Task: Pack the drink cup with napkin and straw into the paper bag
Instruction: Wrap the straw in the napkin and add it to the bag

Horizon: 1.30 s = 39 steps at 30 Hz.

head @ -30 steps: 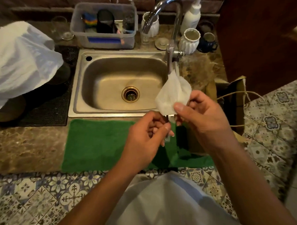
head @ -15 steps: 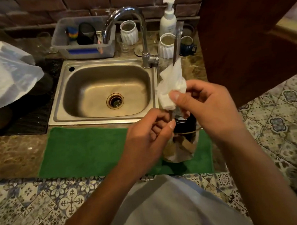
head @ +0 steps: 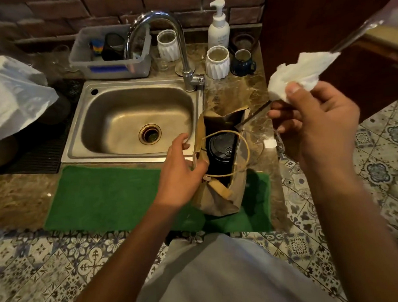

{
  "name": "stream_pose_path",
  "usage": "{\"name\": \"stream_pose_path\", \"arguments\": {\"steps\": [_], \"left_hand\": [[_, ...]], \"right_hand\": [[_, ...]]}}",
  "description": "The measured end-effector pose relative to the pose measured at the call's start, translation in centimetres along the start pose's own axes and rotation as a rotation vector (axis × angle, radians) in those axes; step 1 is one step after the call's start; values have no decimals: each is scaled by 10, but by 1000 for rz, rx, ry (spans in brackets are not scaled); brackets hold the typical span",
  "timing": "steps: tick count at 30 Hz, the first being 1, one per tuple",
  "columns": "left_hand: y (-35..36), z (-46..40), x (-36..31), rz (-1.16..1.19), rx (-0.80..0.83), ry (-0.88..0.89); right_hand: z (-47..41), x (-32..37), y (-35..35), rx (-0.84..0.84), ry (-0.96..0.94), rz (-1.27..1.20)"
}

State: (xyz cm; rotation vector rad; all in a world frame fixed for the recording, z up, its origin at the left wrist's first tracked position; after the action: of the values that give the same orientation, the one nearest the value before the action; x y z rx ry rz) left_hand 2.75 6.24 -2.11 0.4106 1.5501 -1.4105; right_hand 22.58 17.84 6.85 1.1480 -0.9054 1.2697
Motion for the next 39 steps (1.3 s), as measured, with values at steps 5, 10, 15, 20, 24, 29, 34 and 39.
{"name": "stream_pose_path", "arguments": {"steps": [5,10,15,20,24,29,34,39], "left_hand": [[-2,-10,8,-84,137,-69],[-9,-14,9,5,162,-52],[-16,-15,17,66,121,-50],[-25,-18,25,6,78,-32],[-33,-22,26,-25,74,-23],[-39,-26,27,-16,80,-46],[-40,-29,29,0,100,-66],[-35,-31,30,20,113,-52]], "right_hand": [[5,-12,9,5,-89,246],[13,-41,41,108,-89,365],[16,-67,54,165,-198,752],[11,-71,52,278,-285,1150],[6,-64,47,380,-214,1315],[3,-54,44,503,-113,1358],[4,-45,47,588,-52,1376],[4,-37,52,651,0,1383]]}}
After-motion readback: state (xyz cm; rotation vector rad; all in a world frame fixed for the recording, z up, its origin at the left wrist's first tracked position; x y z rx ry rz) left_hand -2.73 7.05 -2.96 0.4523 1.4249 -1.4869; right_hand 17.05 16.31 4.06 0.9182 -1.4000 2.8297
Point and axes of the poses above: each hand's wrist, its own z-axis away from the middle knuckle, its own y-axis out of the palm, x = y × z, the point moved 3 cm from there along -z, towards the middle knuckle, and after that the axes turned 9 degrees about y, right-handed, at the moved point
